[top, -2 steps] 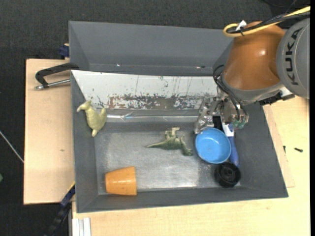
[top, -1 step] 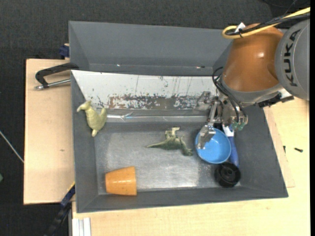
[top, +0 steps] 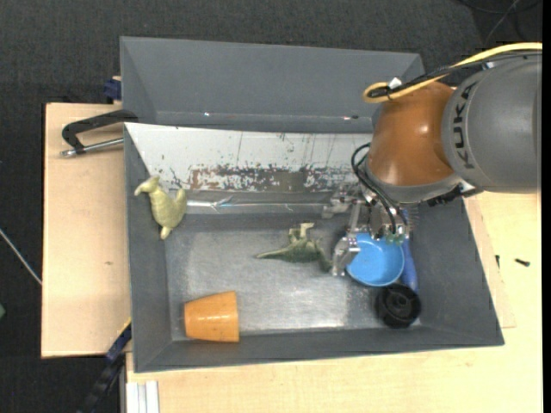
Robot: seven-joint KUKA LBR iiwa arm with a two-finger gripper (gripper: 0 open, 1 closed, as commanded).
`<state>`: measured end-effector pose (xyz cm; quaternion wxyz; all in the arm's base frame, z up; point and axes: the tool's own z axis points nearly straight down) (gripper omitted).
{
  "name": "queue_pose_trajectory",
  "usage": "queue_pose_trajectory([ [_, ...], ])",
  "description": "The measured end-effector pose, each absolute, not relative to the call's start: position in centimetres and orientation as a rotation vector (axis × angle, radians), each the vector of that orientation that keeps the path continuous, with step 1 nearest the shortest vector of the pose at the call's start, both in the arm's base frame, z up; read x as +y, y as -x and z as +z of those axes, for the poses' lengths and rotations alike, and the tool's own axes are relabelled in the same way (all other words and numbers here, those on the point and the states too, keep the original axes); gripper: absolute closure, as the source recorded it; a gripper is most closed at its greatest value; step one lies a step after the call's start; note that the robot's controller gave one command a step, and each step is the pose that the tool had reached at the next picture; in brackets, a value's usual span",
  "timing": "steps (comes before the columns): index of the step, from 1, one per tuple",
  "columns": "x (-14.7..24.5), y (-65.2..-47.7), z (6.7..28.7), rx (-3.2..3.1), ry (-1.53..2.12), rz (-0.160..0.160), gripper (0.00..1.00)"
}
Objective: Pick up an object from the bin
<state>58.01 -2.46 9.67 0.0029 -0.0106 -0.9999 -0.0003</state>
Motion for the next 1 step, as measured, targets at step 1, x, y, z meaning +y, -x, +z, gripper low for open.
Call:
queue_pose_trajectory([
  [1,0.93,-58.71,7.73,-3.121,0.353,-0.003,0.0],
])
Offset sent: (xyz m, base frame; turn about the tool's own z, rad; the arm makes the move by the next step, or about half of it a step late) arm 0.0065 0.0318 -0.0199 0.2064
